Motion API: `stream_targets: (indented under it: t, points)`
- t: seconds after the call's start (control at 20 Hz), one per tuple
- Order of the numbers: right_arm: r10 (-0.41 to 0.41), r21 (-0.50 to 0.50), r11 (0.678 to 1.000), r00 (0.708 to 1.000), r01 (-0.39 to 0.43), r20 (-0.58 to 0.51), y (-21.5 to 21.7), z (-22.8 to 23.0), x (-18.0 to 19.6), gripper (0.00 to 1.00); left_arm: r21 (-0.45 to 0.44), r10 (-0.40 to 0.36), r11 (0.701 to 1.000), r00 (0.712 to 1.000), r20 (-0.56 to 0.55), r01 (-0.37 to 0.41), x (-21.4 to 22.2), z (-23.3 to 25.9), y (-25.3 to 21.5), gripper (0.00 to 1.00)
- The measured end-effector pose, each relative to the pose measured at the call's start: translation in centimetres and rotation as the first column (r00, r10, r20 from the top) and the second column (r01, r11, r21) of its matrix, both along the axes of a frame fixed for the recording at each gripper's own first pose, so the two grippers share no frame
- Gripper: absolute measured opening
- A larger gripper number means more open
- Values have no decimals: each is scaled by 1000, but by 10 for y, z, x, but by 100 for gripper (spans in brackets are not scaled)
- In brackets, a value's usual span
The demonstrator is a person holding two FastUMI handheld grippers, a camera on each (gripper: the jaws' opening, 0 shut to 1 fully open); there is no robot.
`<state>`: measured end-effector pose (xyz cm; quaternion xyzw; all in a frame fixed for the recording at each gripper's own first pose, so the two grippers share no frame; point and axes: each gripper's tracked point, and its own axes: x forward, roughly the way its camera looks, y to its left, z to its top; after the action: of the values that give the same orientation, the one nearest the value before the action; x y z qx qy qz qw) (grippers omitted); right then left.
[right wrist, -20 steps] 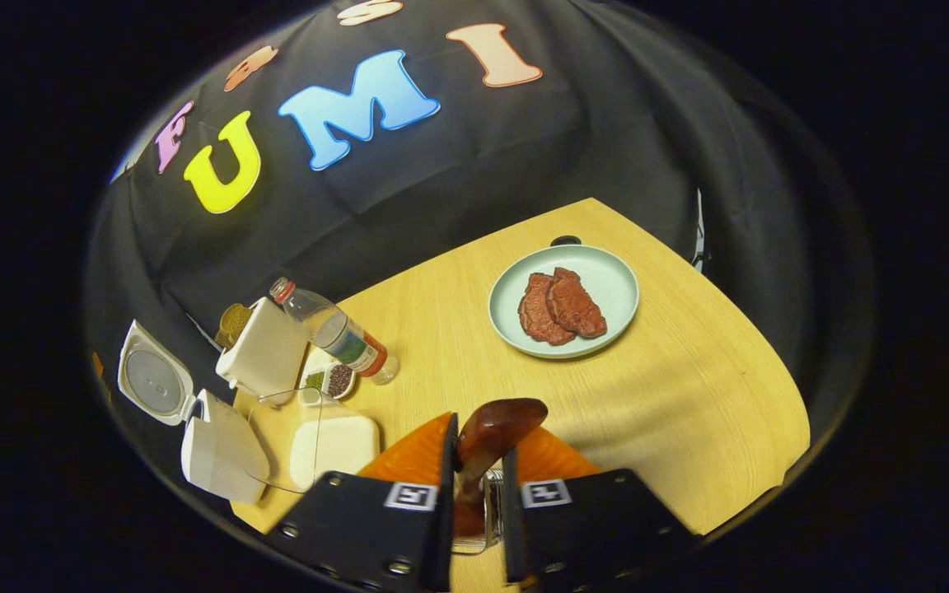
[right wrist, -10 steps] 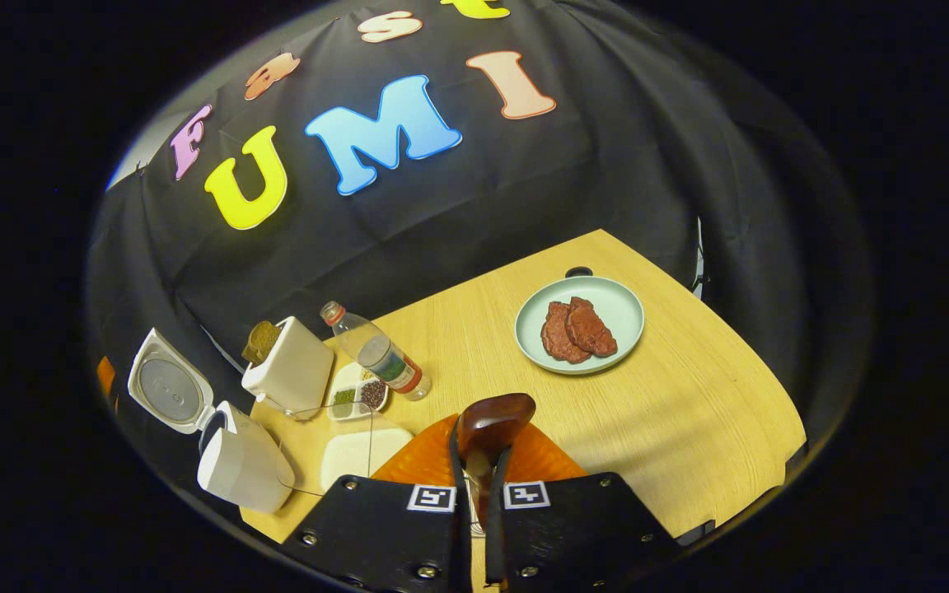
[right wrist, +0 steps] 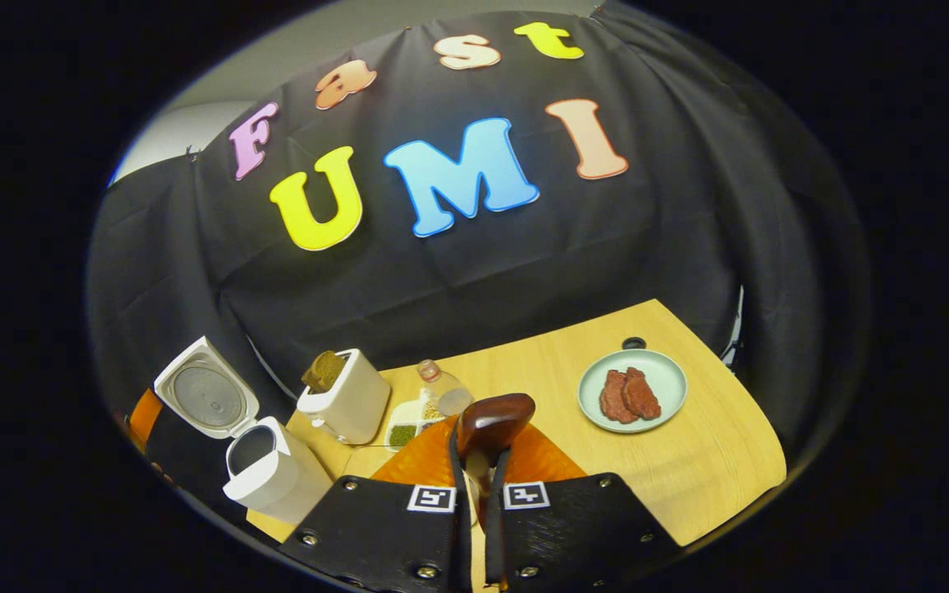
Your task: Close the left gripper, press the button to open the rice cooker; take a wooden spoon from the chopstick holder with the right hand, scoop a spoonful of rice and pour it into the rice cooker, then put the wooden spoon back into the chopstick holder.
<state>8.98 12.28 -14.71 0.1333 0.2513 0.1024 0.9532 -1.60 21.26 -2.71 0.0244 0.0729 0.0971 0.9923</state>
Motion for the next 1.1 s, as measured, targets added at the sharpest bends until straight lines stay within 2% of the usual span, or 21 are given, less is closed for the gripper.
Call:
stream_targets:
  t: [0.1,0.15,0.25,0.3,0.45,0.5,0.6,0.8,0.95,1.0,1.1]
  points:
    - [53,1,999,999,-53,10,29,0,7,7,12,7,1000,1000,1,-7,-3,2,7,100]
    - [80,-4,997,997,-80,16,43,-2,11,7,24,16,1000,1000,-1,-16,-7,1,12,97]
    - [119,-15,993,993,-119,11,70,-11,17,7,39,25,999,1000,-5,-24,-10,0,19,100]
    - [134,-26,991,991,-134,2,81,-19,20,7,36,23,999,1000,-6,-23,-11,0,21,97]
    - [174,-95,980,985,-174,-18,108,-47,27,7,28,25,999,1000,-17,-25,-11,-8,31,100]
    - [190,-125,973,981,-192,-24,117,-59,29,7,25,32,999,999,-20,-32,-11,-10,36,97]
    - [203,-186,960,978,-208,-42,129,-85,33,7,13,43,999,999,-31,-43,-14,-16,47,100]
    - [188,-297,931,977,-211,-104,139,-143,46,7,-5,61,998,997,-57,-62,-9,-31,72,97]
    - [203,-295,928,972,-229,-117,156,-156,47,7,-9,80,997,994,-75,-81,-10,-41,88,97]
    - [213,-278,930,969,-241,-128,163,-158,42,11,-11,85,996,993,-78,-86,-9,-42,92,97]
    - [234,-187,946,957,-265,-170,178,-163,30,7,-12,94,995,992,-87,-95,-10,-47,97,97]
